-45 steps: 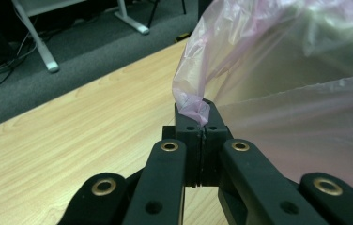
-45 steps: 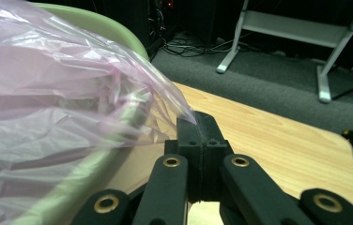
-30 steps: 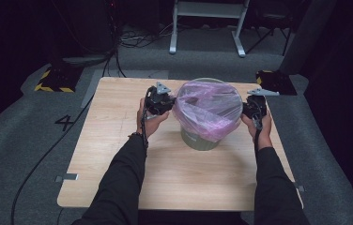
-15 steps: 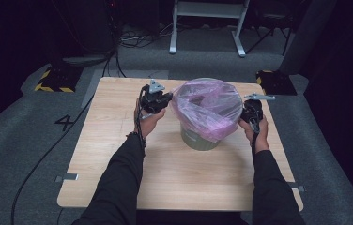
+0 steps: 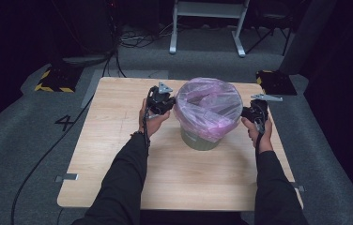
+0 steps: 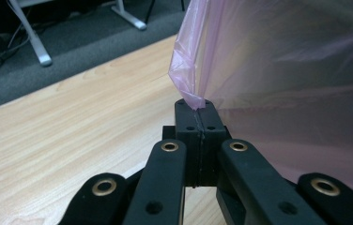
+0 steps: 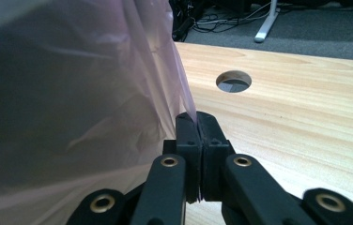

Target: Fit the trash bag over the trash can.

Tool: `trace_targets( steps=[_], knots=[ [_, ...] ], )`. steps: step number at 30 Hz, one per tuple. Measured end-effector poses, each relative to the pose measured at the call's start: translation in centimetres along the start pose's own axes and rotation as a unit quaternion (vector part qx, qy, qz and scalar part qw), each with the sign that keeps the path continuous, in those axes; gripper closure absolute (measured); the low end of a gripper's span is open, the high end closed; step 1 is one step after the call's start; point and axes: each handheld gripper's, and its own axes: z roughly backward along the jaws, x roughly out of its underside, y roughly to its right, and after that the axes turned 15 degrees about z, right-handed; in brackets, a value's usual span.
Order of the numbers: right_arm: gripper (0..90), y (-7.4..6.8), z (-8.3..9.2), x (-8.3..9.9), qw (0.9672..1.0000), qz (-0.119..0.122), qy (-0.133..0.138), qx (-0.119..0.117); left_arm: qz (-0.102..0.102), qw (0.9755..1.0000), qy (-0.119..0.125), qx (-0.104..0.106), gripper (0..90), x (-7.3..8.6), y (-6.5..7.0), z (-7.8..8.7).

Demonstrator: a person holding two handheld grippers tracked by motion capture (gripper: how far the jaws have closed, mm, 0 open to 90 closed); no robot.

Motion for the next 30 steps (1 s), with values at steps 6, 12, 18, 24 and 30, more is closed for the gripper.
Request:
trace_targets(
  steps=[6, 12, 18, 24, 30],
  knots=[
    [88.3, -0.1, -0.3, -0.2, 1.0, -0.001, 0.002, 0.004, -0.005, 0.9996, -0.027, -0.003, 89.7, 0.3, 0.1, -0.8],
    [88.8, -0.4, -1.0, -0.5, 1.0, 0.0, -0.001, 0.004, -0.006, 0.9986, -0.052, 0.001, 89.7, 0.7, 0.1, -1.4],
    [88.9, -0.4, -1.6, -0.8, 1.0, 0.0, -0.007, 0.001, -0.002, 0.9961, -0.082, 0.032, 89.7, 1.3, -0.1, -1.8],
    [89.7, -0.2, -2.0, -1.0, 0.9999, -0.003, -0.011, 0.0, -0.002, 0.9947, -0.098, 0.033, 89.7, 1.9, -0.3, -1.9],
    [90.0, 0.4, -2.2, 0.0, 0.9995, -0.02, -0.021, -0.008, -0.011, 0.992, -0.121, 0.034, 89.7, 2.7, -0.5, -2.0]
  ],
)
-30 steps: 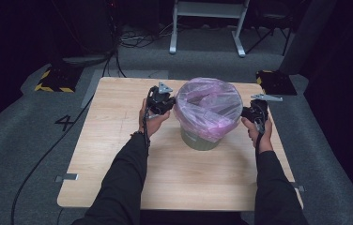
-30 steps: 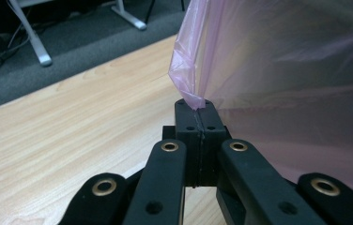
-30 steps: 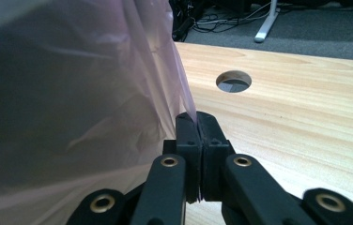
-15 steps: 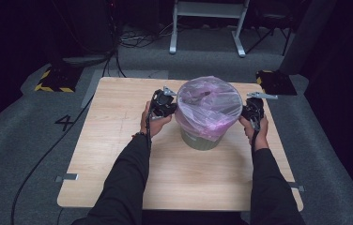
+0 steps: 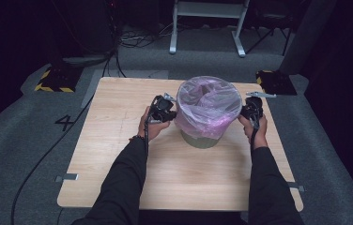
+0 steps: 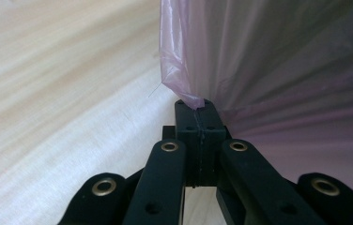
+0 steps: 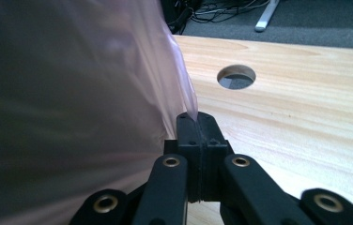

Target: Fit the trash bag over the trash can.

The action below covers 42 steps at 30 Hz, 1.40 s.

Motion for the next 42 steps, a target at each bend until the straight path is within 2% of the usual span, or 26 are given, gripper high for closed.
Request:
trace_targets(
  steps=[3, 6, 12, 15, 19, 23, 24, 25, 27, 29, 33, 37, 40, 42],
  knots=[
    [90.0, 0.3, 0.2, 0.5, 1.0, -0.007, 0.001, -0.003, 0.0, 1.0, -0.004, 0.001, 89.7, 0.3, -0.2, 0.1],
    [90.0, 0.3, 0.3, 1.2, 0.9998, -0.011, -0.01, -0.012, -0.008, 0.9999, -0.013, 0.003, 89.7, 0.7, -0.4, 0.3],
    [90.0, 0.4, 0.7, 2.4, 0.9992, -0.014, -0.019, -0.032, -0.005, 0.9998, -0.016, 0.008, 89.6, 1.8, -1.0, 0.7],
    [90.0, 0.0, 1.1, 2.6, 0.9988, 0.001, -0.028, -0.039, -0.007, 0.9997, -0.019, 0.011, 89.6, 2.4, -1.1, 0.8],
    [90.0, -0.5, 1.5, 3.2, 0.9982, 0.011, -0.029, -0.051, -0.01, 0.9997, -0.016, 0.016, 89.6, 3.2, -1.4, 1.2],
    [87.3, -0.9, 1.8, 3.6, 0.998, 0.019, -0.025, -0.055, -0.017, 0.9998, -0.01, 0.009, 89.2, 3.8, -1.4, 1.7],
    [81.8, -0.9, 2.0, 3.7, 0.9981, 0.02, -0.028, -0.051, -0.02, 0.9998, -0.003, 0.0, 85.7, 3.9, -1.3, 1.9],
    [77.9, -1.0, 2.2, 3.5, 0.9985, 0.022, -0.028, -0.043, -0.021, 0.9997, 0.007, -0.003, 75.8, 4.0, -1.3, 2.3],
    [74.7, -0.9, 3.0, 3.2, 0.9988, 0.034, -0.02, -0.028, -0.035, 0.9989, 0.024, 0.018, 70.6, 4.2, -1.2, 3.2],
    [69.6, -0.9, 3.8, 2.9, 0.9987, 0.046, -0.009, -0.019, -0.04, 0.9982, 0.039, 0.022, 64.1, 4.2, -1.2, 4.0],
    [59.8, -0.9, 5.5, 2.5, 0.9975, 0.07, 0.0, 0.001, -0.048, 0.9957, 0.066, 0.043, 45.4, 4.2, -0.9, 6.1],
    [50.5, -1.0, 7.2, 2.2, 0.9958, 0.089, 0.019, -0.005, -0.06, 0.9906, 0.098, 0.075, 33.0, 4.3, 0.0, 8.2],
    [45.1, -1.6, 8.5, 1.9, 0.992, 0.118, 0.041, -0.015, -0.072, 0.9885, 0.097, 0.09, 22.8, 4.3, 1.1, 9.1],
    [41.4, -2.1, 9.1, 1.7, 0.9896, 0.134, 0.047, -0.024, -0.081, 0.9872, 0.097, 0.097, 18.5, 4.3, 1.9, 9.2]
  ],
)
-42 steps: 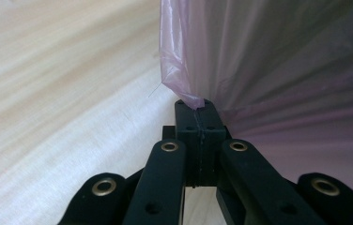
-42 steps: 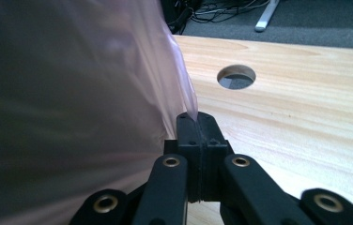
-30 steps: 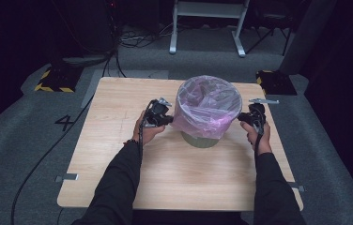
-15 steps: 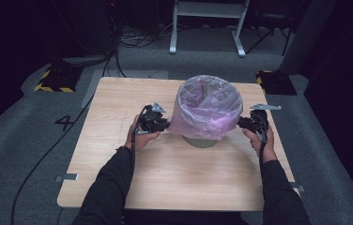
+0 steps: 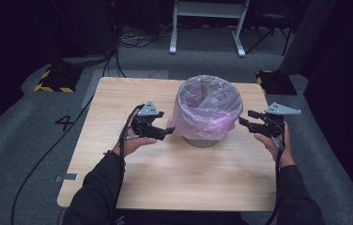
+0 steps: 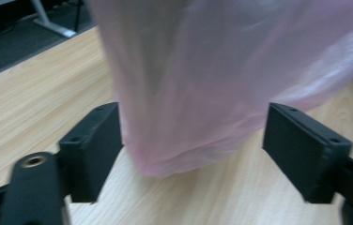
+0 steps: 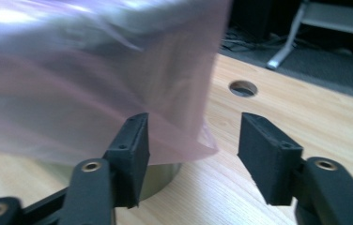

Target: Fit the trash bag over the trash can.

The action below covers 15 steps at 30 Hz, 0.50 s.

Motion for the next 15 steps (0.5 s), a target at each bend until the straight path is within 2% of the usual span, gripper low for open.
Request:
trace_targets(
  steps=[4, 7, 9, 12, 14, 15],
  knots=[
    [32.3, -0.9, 0.4, -0.8, 0.9992, 0.038, 0.002, -0.012, -0.019, 0.9998, -0.01, 0.0, 15.5, -0.3, 1.2, -0.8],
    [27.1, -1.4, 0.6, -1.3, 0.9981, 0.053, 0.011, -0.03, -0.022, 0.9996, -0.017, 0.001, 15.6, -0.4, 1.7, -1.6],
    [22.8, -1.7, 0.5, -1.6, 0.9968, 0.066, 0.013, -0.044, -0.028, 0.9993, -0.023, -0.01, 18.1, -0.4, 1.7, -2.2],
    [21.3, -2.1, 0.1, -1.5, 0.9957, 0.069, 0.01, -0.061, -0.027, 0.9988, -0.032, -0.023, 34.6, -0.3, 1.6, -3.0],
    [28.8, -2.4, -0.1, -1.4, 0.9949, 0.077, 0.01, -0.064, -0.033, 0.9985, -0.039, -0.022, 51.4, -0.3, 1.4, -3.4],
    [34.5, -2.6, -0.2, -1.4, 0.9942, 0.084, 0.012, -0.067, -0.036, 0.9978, -0.042, -0.036, 55.9, -0.3, 1.4, -3.5]
  ],
)
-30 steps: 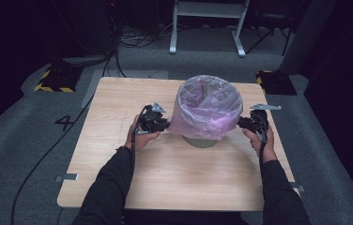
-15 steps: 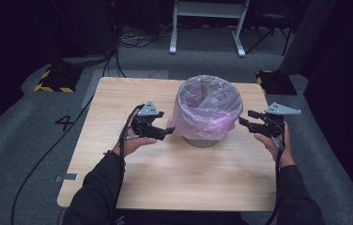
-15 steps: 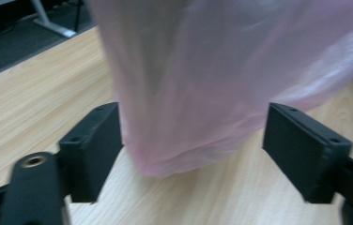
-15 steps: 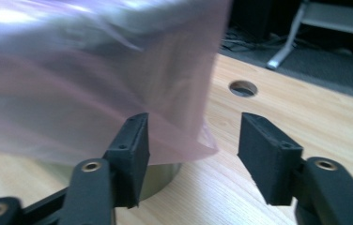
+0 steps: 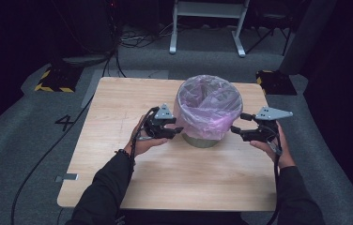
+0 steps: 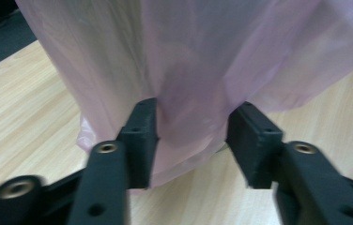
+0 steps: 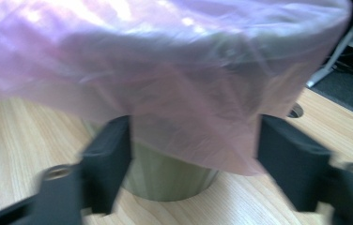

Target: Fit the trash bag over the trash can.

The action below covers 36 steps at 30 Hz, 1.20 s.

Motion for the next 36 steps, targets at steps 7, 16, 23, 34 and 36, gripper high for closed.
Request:
trace_targets(
  steps=[7, 16, 23, 34, 36],
  knots=[
    [75.5, -0.9, -0.4, 0.1, 0.9997, 0.025, -0.004, -0.001, -0.009, 0.9998, -0.001, -0.017, 85.4, 0.1, -0.2, -0.5],
    [90.0, -2.2, 0.5, 0.3, 0.9981, 0.062, -0.004, 0.0, -0.017, 0.9991, 0.014, -0.037, 89.6, 1.0, -0.3, 0.0],
    [90.0, -2.5, -0.3, 0.7, 0.9954, 0.073, -0.046, -0.041, -0.027, 0.9986, 0.004, -0.046, 89.7, 2.2, -0.6, -0.5],
    [90.0, -2.8, -2.3, 2.0, 0.9832, 0.102, -0.142, -0.052, -0.065, 0.9964, -0.023, -0.049, 89.1, 3.1, 0.1, -1.8],
    [90.0, -2.8, -2.5, 2.5, 0.981, 0.107, -0.154, -0.051, -0.066, 0.9965, -0.026, -0.043, 88.6, 3.3, 0.2, -1.9]
  ],
)
